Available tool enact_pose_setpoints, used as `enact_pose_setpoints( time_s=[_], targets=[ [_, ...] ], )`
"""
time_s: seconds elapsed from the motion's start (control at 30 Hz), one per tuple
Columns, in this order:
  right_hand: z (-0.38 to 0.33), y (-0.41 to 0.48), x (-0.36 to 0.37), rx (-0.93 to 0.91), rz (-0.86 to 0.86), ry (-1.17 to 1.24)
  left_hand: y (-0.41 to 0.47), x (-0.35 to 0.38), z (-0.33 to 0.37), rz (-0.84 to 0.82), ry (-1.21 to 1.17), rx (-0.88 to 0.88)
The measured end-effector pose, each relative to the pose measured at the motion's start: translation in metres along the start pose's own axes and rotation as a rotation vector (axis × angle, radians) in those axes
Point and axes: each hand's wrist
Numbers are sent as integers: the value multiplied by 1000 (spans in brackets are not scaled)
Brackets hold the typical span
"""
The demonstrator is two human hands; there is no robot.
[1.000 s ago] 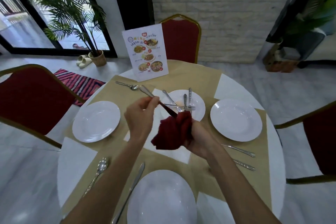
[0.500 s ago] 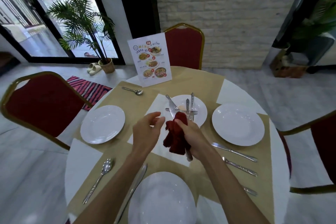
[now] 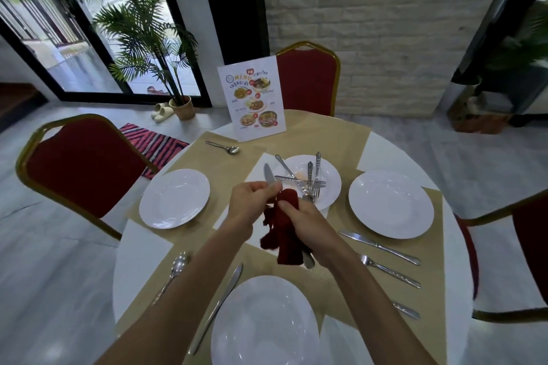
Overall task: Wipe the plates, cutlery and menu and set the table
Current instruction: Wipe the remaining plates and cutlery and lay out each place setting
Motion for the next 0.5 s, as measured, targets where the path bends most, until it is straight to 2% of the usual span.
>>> enact_pose_setpoints(
  time_s=[0.07, 0.2, 0.4, 0.5],
  targets=[
    [7, -6, 1, 19, -40, 20, 7, -15, 13, 49, -24, 23],
    [8, -12, 0, 23, -45, -116, 6, -26, 18, 172, -133, 27],
    [11, 5, 17, 27, 145, -17, -18, 13, -15, 73, -88, -69],
    [11, -5, 18, 51, 102, -17, -11, 10, -9, 72, -78, -66]
  ],
)
Point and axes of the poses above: each hand's wrist, its own y-axis towards the middle knuckle, its own x-axis out of the palm, z = x × y
